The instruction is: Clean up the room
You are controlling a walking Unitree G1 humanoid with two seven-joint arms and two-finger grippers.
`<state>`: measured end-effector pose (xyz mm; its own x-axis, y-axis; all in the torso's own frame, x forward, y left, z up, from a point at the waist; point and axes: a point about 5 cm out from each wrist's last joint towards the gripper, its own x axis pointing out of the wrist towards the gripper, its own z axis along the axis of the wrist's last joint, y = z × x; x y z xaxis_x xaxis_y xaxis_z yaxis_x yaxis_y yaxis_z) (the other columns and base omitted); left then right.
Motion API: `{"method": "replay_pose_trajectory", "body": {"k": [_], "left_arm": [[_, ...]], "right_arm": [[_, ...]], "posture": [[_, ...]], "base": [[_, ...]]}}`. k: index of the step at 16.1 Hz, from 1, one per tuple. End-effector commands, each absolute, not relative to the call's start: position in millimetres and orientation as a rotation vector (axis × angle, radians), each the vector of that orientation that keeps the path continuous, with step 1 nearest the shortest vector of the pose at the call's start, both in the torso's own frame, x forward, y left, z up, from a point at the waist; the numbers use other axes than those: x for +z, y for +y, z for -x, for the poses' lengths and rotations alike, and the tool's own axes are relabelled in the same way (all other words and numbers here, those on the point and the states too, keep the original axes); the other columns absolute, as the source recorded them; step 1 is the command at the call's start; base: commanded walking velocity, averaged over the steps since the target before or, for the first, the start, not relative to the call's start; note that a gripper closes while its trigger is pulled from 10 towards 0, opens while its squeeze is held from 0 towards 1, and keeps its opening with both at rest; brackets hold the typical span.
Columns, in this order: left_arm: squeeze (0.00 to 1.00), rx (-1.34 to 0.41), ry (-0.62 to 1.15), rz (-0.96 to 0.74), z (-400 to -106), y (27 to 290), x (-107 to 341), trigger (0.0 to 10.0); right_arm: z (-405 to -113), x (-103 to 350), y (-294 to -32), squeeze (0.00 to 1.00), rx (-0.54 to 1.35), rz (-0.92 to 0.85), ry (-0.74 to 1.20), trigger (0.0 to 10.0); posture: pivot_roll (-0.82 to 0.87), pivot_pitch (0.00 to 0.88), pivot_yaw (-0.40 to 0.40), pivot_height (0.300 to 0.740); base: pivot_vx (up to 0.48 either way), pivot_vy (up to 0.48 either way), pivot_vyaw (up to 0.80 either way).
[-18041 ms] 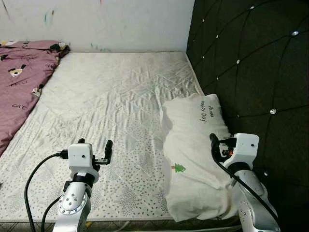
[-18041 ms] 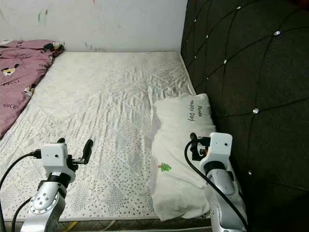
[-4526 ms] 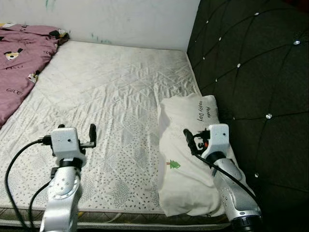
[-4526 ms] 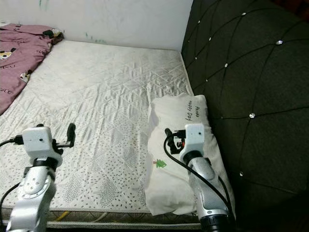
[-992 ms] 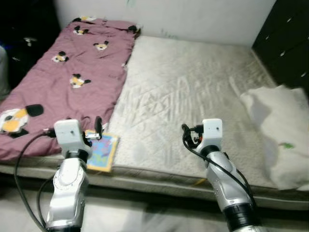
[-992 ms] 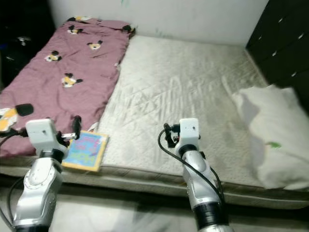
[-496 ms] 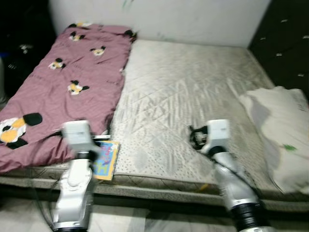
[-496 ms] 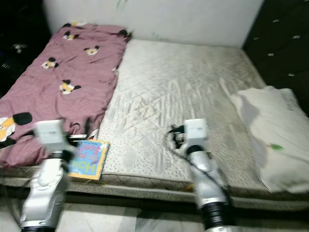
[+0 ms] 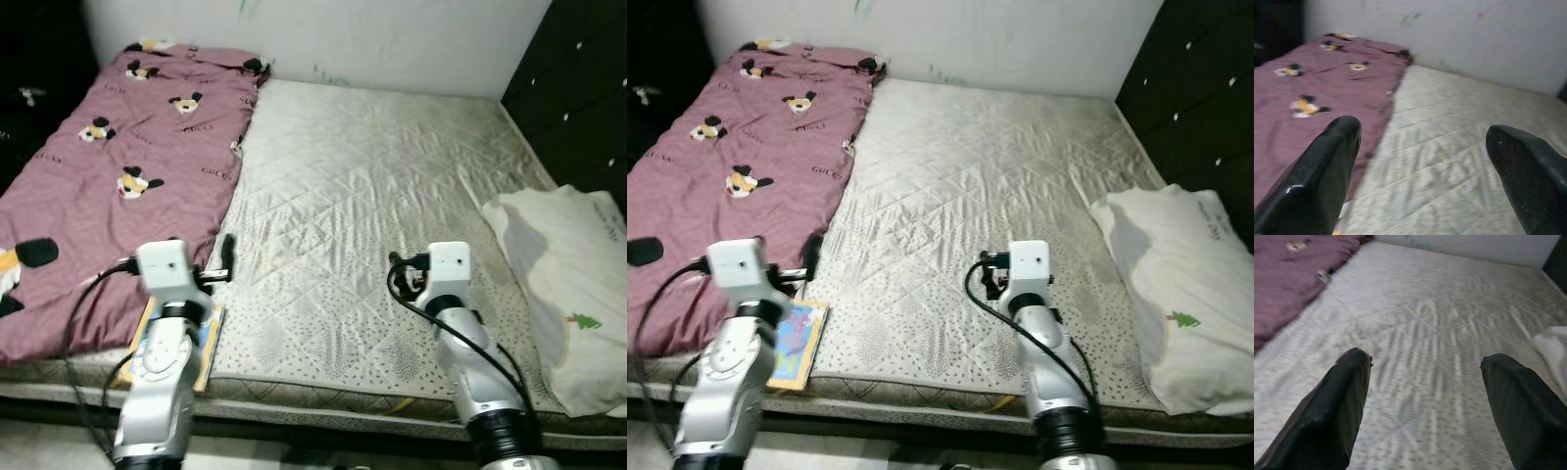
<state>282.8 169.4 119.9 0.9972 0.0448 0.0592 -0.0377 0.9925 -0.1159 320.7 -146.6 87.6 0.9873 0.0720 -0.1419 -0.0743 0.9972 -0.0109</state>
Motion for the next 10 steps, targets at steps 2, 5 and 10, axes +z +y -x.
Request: {"method": "replay_pose_trajectory", "body": {"k": [2, 5, 10], "left_arm": [[0.0, 0.047, -0.052, 0.111, -282.2, 172.0, 118.6, 10.0], [0.0, 0.049, -0.046, 0.118, -283.2, 171.7, 118.6, 10.0], [0.0, 0.056, -0.053, 0.107, -283.0, 171.7, 118.3, 10.0]], "right_arm": [[-321.1, 86.9, -144.7, 0.0, 0.078, 0.02, 0.154, 10.0], [-321.5, 86.8, -144.1, 0.0, 0.078, 0.021, 0.152, 10.0], [-321.9, 87.1, -144.1, 0.0, 0.088, 0.035, 0.146, 10.0]], "posture": [[0.06, 0.059, -0.05, 0.74], [0.06, 0.058, -0.048, 0.74], [0.05, 0.06, -0.05, 0.74]], "base": [[0.0, 0.48, -0.56], [0.0, 0.48, -0.66], [0.0, 0.384, -0.11]]}}
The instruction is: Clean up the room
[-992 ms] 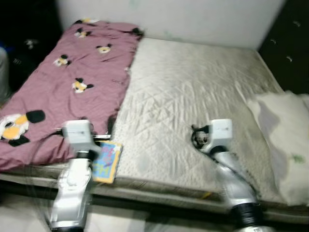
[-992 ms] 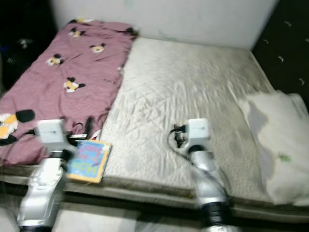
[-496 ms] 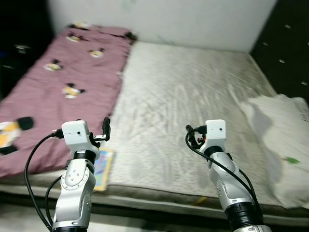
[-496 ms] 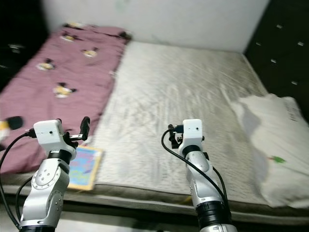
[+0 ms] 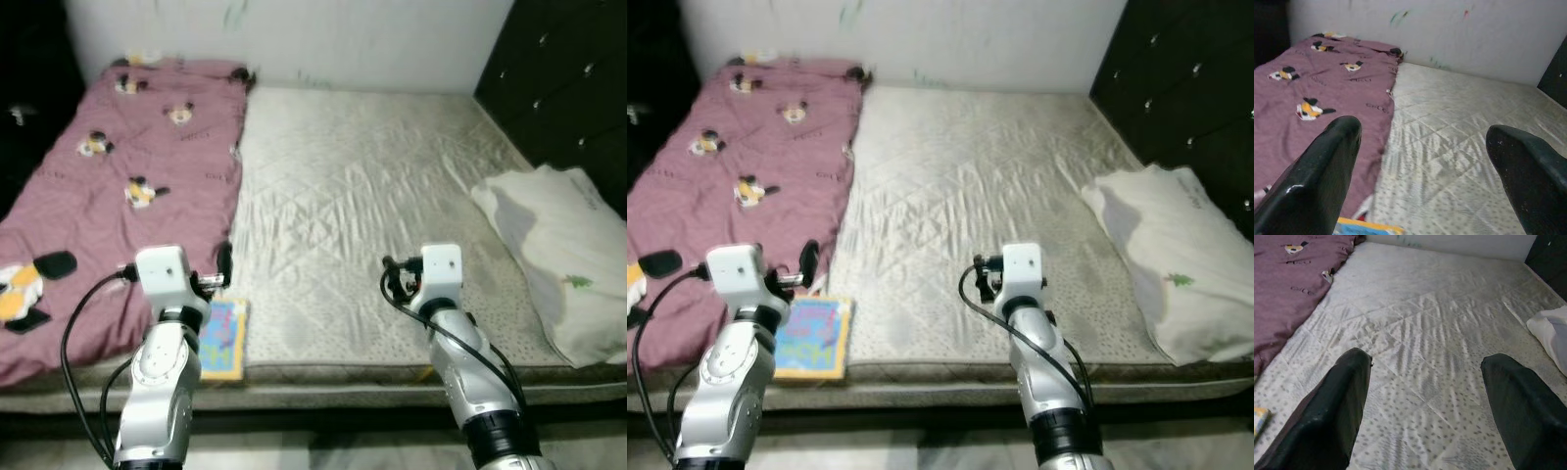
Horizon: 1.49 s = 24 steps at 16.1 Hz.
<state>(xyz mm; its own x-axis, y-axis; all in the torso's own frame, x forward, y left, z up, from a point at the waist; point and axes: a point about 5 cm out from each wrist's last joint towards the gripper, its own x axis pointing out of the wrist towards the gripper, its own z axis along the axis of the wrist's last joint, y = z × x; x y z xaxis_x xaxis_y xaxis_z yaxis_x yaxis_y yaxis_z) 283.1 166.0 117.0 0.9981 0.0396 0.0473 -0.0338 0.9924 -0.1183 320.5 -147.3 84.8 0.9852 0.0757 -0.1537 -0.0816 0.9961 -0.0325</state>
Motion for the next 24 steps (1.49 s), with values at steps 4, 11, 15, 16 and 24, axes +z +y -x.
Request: {"method": "replay_pose_trajectory", "body": {"k": [4, 11, 15, 16, 24], "left_arm": [[0.0, 0.012, -0.103, 0.092, -279.5, 178.7, 123.7, 10.0], [0.0, -0.001, -0.099, 0.118, -278.6, 181.2, 121.3, 10.0], [0.0, -0.009, -0.105, 0.124, -278.7, 179.2, 122.3, 10.0], [0.0, -0.011, -0.101, 0.121, -278.8, 178.7, 121.9, 10.0], [0.0, 0.021, -0.058, 0.087, -279.9, 176.1, 114.5, 10.0]], "right_arm": [[-323.8, 91.4, -139.8, 0.0, 0.101, 0.021, 0.133, 10.0], [-324.2, 88.2, -137.4, 0.0, 0.104, 0.025, 0.157, 10.0], [-324.9, 89.0, -135.9, 0.0, 0.108, 0.028, 0.152, 10.0], [-324.9, 88.8, -135.5, 0.0, 0.109, 0.028, 0.153, 10.0], [-325.3, 87.3, -135.7, 0.0, 0.111, 0.039, 0.154, 10.0]], "posture": [[0.05, 0.063, -0.049, 0.74], [0.05, 0.06, -0.05, 0.74], [0.05, 0.061, -0.049, 0.74], [0.05, 0.061, -0.049, 0.74], [0.05, 0.054, -0.049, 0.74]], "base": [[0.0, 0.0, 0.0], [0.171, 0.0, -0.33], [0.342, 0.0, -0.11], [0.341, 0.0, 0.0], [0.297, 0.0, 0.0]]}}
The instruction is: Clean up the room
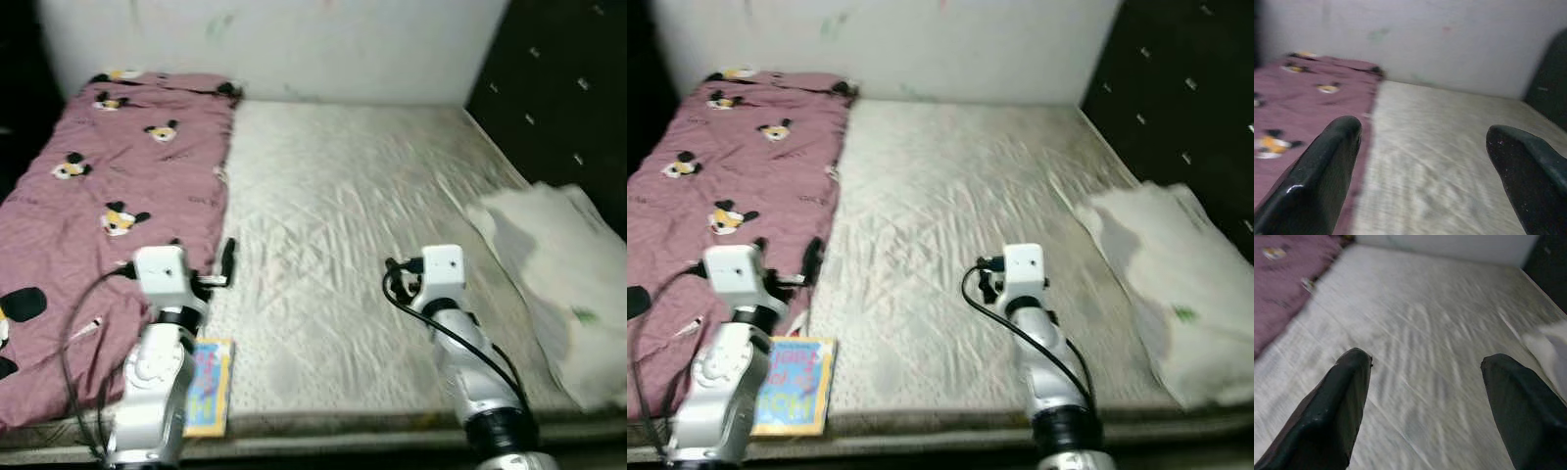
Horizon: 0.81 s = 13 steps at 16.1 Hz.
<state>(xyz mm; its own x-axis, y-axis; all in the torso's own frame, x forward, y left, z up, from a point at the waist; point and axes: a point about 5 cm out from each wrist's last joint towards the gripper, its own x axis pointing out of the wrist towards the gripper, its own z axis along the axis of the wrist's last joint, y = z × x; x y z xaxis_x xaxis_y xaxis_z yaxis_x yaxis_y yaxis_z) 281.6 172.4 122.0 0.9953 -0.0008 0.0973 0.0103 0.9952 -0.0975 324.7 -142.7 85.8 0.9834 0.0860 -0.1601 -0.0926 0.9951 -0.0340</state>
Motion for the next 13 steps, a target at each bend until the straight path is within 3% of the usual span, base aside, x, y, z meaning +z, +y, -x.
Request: {"method": "replay_pose_trajectory", "body": {"k": [1, 5, 13], "left_arm": [[0.0, 0.029, -0.046, 0.087, -280.0, 175.3, 112.8, 10.0], [0.0, 0.041, -0.048, 0.087, -278.4, 175.9, 111.6, 10.0], [0.0, 0.025, -0.034, 0.107, -278.2, 174.8, 111.1, 10.0]], "right_arm": [[-325.2, 87.2, -135.7, 0.0, 0.111, 0.04, 0.153, 10.0], [-324.3, 85.1, -136.0, 0.0, 0.112, 0.044, 0.157, 10.0], [-322.4, 84.3, -133.3, 0.0, 0.122, 0.032, 0.152, 10.0]], "posture": [[0.05, 0.055, -0.048, 0.74], [0.06, 0.06, -0.051, 0.74], [0.05, 0.072, -0.05, 0.74]], "base": [[0.0, 0.0, 0.0], [0.0, 0.0, 0.0], [0.0, 0.461, 0.0]]}}
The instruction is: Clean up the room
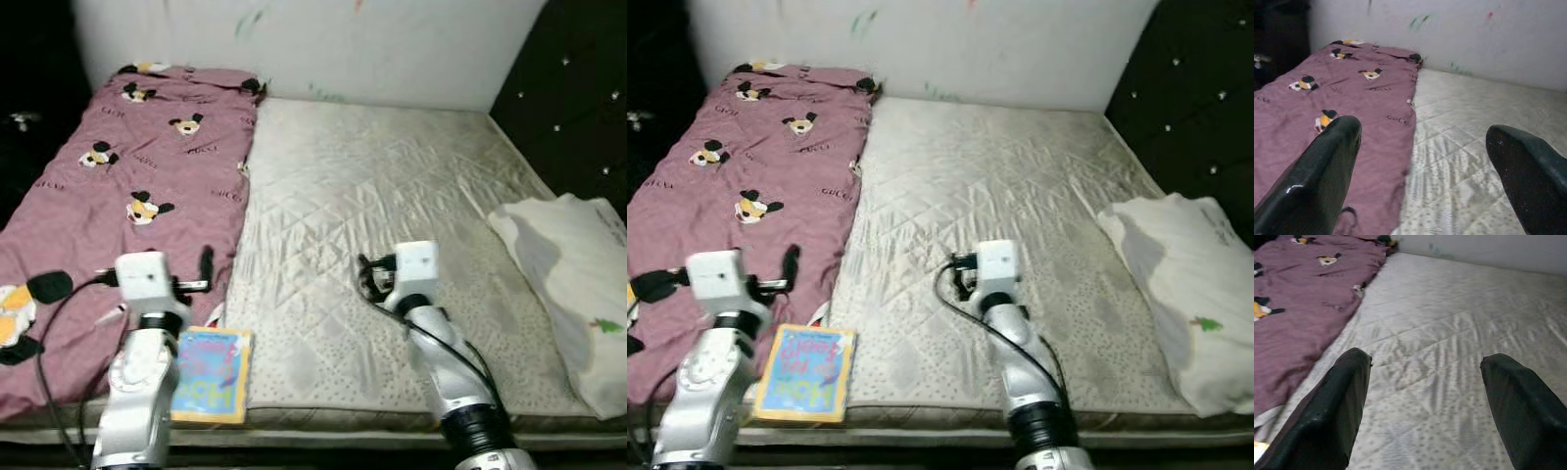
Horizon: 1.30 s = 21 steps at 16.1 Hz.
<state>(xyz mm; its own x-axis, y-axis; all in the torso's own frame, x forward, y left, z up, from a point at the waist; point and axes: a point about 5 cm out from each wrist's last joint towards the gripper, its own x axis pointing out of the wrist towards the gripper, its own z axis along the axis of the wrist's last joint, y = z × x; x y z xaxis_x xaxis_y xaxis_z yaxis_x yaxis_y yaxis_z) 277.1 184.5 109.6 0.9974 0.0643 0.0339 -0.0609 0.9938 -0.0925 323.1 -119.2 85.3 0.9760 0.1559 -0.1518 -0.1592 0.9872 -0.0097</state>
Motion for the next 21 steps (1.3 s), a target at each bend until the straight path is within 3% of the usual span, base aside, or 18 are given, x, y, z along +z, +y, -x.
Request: {"method": "replay_pose_trajectory", "body": {"k": [1, 12, 18, 21], "left_arm": [[0.0, 0.031, -0.038, 0.1, -278.1, 175.1, 111.4, 10.0], [0.0, 0.102, -0.04, 0.108, -279.7, 179.1, 111.8, 10.0], [0.0, 0.091, -0.047, 0.144, -267.0, 183.4, 105.1, 10.0], [0.0, 0.096, -0.03, 0.138, -274.7, 182.9, 108.2, 10.0]], "right_arm": [[-322.4, 84.3, -133.5, 0.0, 0.122, 0.034, 0.152, 10.0], [-321.9, 81.8, -129.8, 0.0, 0.139, 0.042, 0.163, 10.0], [-324.5, 87.8, -128.1, 0.0, 0.141, 0.022, 0.131, 10.0], [-324.0, 84.6, -127.3, 0.0, 0.144, 0.026, 0.144, 10.0]], "posture": [[0.05, 0.075, -0.051, 0.74], [0.05, 0.071, -0.053, 0.74], [0.05, 0.062, -0.036, 0.74], [0.05, 0.055, -0.035, 0.74]], "base": [[0.0, 0.48, 0.0], [0.0, 0.467, 0.0], [0.0, 0.0, 0.0], [0.0, 0.0, 0.0]]}}
